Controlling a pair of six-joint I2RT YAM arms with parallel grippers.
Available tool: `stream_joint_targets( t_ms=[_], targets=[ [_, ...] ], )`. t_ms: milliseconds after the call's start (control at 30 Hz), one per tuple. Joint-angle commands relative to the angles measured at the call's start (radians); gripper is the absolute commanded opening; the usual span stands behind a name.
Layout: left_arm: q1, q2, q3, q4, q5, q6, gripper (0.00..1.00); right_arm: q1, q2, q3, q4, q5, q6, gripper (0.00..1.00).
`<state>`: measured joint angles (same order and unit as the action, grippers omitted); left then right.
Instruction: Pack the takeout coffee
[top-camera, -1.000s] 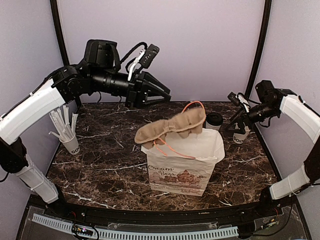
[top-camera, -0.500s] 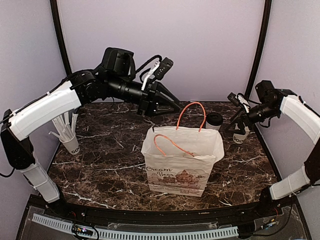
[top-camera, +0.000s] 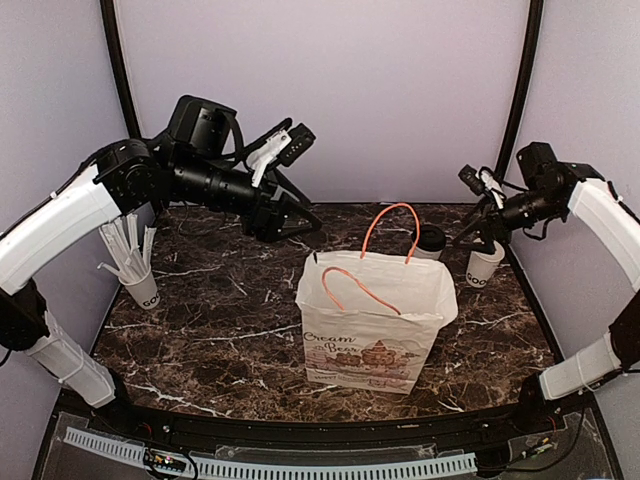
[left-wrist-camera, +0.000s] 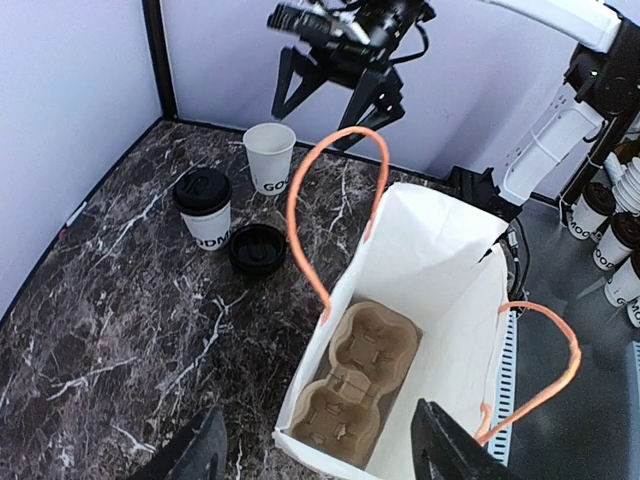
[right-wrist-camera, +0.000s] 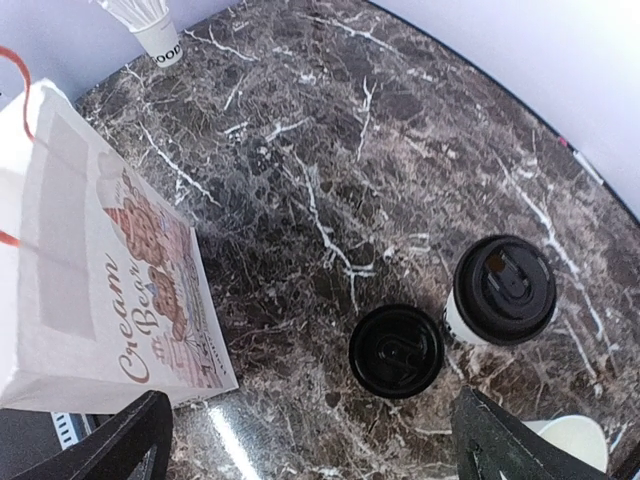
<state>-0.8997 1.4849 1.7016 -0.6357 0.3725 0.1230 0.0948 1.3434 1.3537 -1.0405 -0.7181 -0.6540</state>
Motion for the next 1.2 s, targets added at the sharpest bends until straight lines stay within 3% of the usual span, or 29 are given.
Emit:
stream_joint_targets(
  t_ms=[0, 167, 300, 500, 833, 900, 967, 1000, 1067, 1167],
  targets=[
    [-0.004, 0.019, -0.022, -0.082, -0.060, -0.146, 0.66, 0.021, -0.031, 0.054, -0.021, -0.061, -0.014, 0.99],
    [-0.004, 0.103, 0.016, -0.178, -0.076, -0.328, 0.66, 0.079, -0.060, 0.037, -0.003, -0.001, 0.004, 0.99],
    [-0.007, 0.148, 0.058, -0.208, -0.002, -0.368, 0.63, 0.101, -0.073, 0.027, 0.001, 0.038, 0.004, 0.99],
    [-0.013, 0.198, 0.132, -0.238, -0.043, -0.225, 0.62, 0.105, -0.085, 0.018, 0.007, 0.029, 0.006, 0.99],
    [-0.015, 0.336, 0.269, -0.340, 0.088, 0.061, 0.55, 0.107, -0.093, 0.015, 0.003, 0.047, 0.007, 0.99],
    [-0.016, 0.356, 0.292, -0.355, 0.098, 0.080, 0.48, 0.107, -0.094, 0.012, 0.003, 0.051, 0.007, 0.99],
    [-0.015, 0.368, 0.307, -0.357, 0.087, 0.089, 0.34, 0.108, -0.091, 0.009, 0.007, 0.051, 0.010, 0.99],
    [-0.016, 0.374, 0.312, -0.356, 0.076, 0.092, 0.18, 0.108, -0.089, 0.007, 0.009, 0.051, 0.011, 0.99],
    [-0.015, 0.373, 0.328, -0.357, 0.042, 0.095, 0.02, 0.108, -0.083, 0.007, 0.013, 0.051, 0.013, 0.99],
    [-0.016, 0.349, 0.327, -0.362, -0.058, 0.114, 0.00, 0.108, -0.070, 0.010, 0.013, 0.053, 0.012, 0.99]
  ],
)
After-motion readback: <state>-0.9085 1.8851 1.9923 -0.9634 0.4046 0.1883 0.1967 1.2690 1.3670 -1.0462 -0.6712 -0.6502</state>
